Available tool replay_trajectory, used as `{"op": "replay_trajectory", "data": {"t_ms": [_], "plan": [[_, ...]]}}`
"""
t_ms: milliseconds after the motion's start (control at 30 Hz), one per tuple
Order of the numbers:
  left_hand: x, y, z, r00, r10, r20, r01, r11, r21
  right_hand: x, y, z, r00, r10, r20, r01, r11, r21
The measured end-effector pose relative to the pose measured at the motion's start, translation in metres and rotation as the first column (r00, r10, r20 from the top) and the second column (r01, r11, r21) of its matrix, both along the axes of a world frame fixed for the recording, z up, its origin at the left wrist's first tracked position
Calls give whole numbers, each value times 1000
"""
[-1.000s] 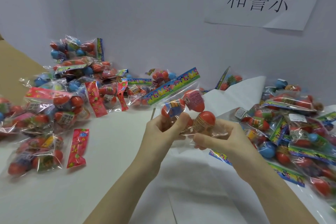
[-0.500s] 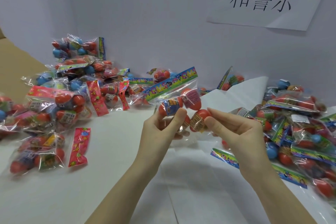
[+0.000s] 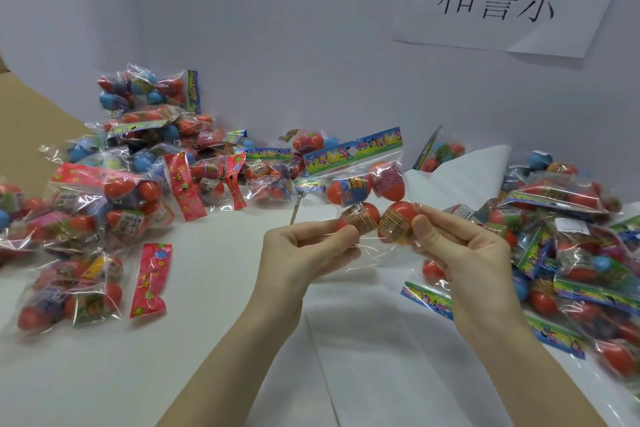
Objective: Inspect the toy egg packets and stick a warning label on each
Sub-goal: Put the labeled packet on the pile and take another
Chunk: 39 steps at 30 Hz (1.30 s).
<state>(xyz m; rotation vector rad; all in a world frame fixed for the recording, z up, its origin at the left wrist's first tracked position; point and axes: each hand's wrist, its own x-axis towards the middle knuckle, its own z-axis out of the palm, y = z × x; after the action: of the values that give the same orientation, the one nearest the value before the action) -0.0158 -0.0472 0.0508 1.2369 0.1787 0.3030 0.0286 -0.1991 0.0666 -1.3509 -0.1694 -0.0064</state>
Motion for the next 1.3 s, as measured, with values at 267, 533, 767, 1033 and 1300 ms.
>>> {"op": "replay_trajectory", "data": {"t_ms": [267, 533, 767, 1033, 1300], "plan": [[-1, 1, 7, 991, 75, 115, -86, 992, 92, 1, 1, 0, 975, 217, -51, -221, 973, -73], [-3, -3, 2, 994, -109, 24, 87, 891, 446, -1, 1, -3, 945, 305, -119, -317, 943, -99], [-5, -14, 3, 969, -234, 78, 200, 929, 312, -6, 5, -5, 955, 294, -29, -294, 942, -164], [3, 7, 9, 987, 158, 40, -148, 973, -177, 1, 1, -7, 949, 308, 67, -296, 944, -145], [2, 42, 6, 994, 34, -104, -57, 972, -228, 12, 11, -39, 994, 89, 69, -41, 859, -510]]}}
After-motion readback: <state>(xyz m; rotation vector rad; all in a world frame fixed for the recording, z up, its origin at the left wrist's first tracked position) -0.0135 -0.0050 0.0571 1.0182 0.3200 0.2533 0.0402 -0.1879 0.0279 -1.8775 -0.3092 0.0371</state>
